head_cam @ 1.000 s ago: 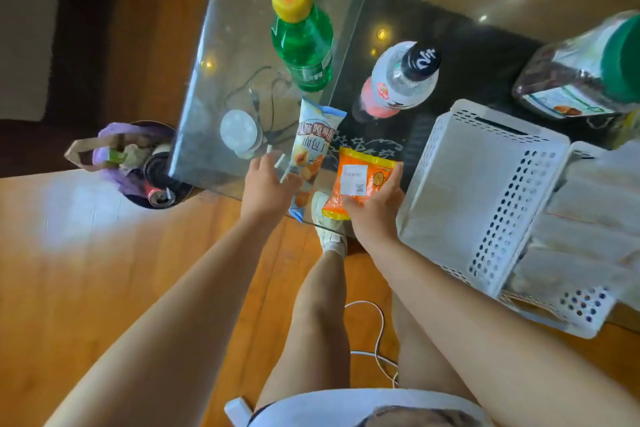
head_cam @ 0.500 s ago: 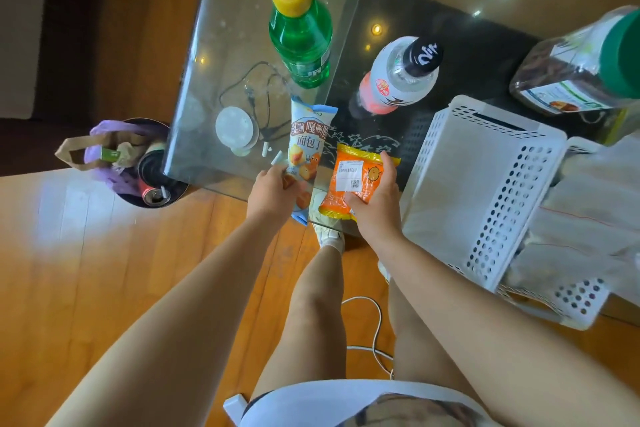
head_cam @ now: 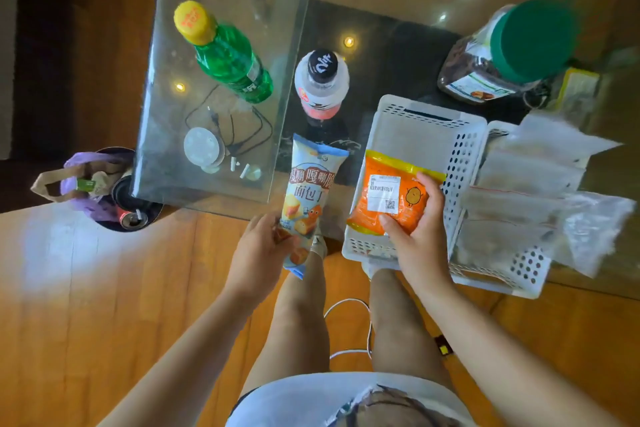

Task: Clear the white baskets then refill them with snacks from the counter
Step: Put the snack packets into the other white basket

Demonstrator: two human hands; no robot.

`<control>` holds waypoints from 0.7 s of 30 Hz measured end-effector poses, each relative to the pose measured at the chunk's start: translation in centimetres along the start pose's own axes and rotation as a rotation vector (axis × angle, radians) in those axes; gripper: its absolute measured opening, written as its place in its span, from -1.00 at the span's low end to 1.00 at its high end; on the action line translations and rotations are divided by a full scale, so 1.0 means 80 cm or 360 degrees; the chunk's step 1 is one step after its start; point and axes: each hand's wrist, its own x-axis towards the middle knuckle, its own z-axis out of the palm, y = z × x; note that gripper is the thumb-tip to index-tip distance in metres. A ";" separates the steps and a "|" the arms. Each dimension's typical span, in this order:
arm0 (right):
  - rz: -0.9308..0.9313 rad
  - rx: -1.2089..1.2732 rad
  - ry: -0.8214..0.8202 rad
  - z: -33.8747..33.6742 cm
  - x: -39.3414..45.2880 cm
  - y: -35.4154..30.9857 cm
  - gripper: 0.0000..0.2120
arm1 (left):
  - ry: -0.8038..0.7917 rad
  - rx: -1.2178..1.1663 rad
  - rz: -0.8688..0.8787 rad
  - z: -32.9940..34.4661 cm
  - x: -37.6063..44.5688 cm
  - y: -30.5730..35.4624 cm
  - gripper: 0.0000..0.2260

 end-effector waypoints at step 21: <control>0.0174 -0.0659 -0.0048 -0.034 0.053 0.069 -0.28 | 0.0029 0.0503 -0.0110 0.172 0.054 0.131 -0.86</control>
